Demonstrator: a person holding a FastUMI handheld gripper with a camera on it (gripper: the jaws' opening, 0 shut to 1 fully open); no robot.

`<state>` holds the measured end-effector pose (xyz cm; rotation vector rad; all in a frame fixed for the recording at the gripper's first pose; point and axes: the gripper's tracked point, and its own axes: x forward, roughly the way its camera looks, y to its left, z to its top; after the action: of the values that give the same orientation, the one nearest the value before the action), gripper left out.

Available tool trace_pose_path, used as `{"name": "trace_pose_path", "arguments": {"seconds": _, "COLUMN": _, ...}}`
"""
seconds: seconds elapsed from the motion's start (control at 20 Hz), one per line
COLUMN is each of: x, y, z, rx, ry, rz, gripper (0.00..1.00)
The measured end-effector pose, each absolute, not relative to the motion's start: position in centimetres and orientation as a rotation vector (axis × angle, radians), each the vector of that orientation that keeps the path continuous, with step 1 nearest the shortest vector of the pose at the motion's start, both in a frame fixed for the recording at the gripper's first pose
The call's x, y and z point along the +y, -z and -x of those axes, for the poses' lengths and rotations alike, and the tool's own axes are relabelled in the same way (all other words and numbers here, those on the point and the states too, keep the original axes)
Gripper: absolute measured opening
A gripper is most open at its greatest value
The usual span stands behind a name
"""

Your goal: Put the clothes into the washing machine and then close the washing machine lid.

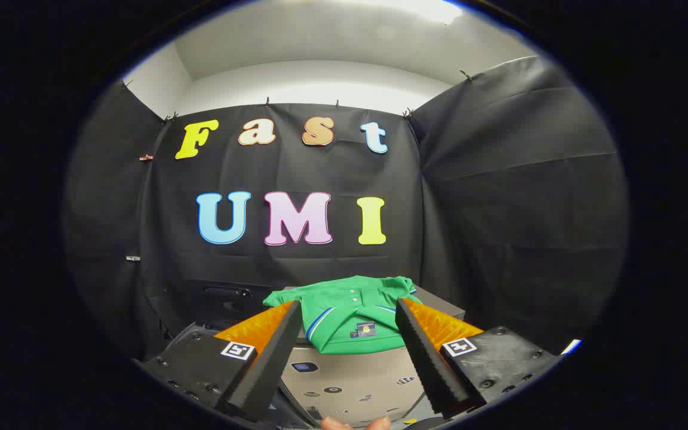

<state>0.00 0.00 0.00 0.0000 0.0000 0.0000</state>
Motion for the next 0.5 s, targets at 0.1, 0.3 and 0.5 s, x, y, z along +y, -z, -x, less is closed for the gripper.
{"name": "trace_pose_path", "arguments": {"seconds": 0.1, "x": 0.24, "y": 0.2, "z": -0.02, "rx": 0.005, "ry": -0.006, "rz": 0.004, "gripper": 0.98}}
{"name": "trace_pose_path", "arguments": {"seconds": 0.3, "x": 0.72, "y": 0.13, "z": 0.12, "rx": 0.005, "ry": -0.014, "rz": 0.011, "gripper": 0.98}}
{"name": "trace_pose_path", "arguments": {"seconds": 0.5, "x": 0.94, "y": -0.12, "z": 0.06, "rx": -0.002, "ry": -0.017, "rz": 0.021, "gripper": 0.98}}
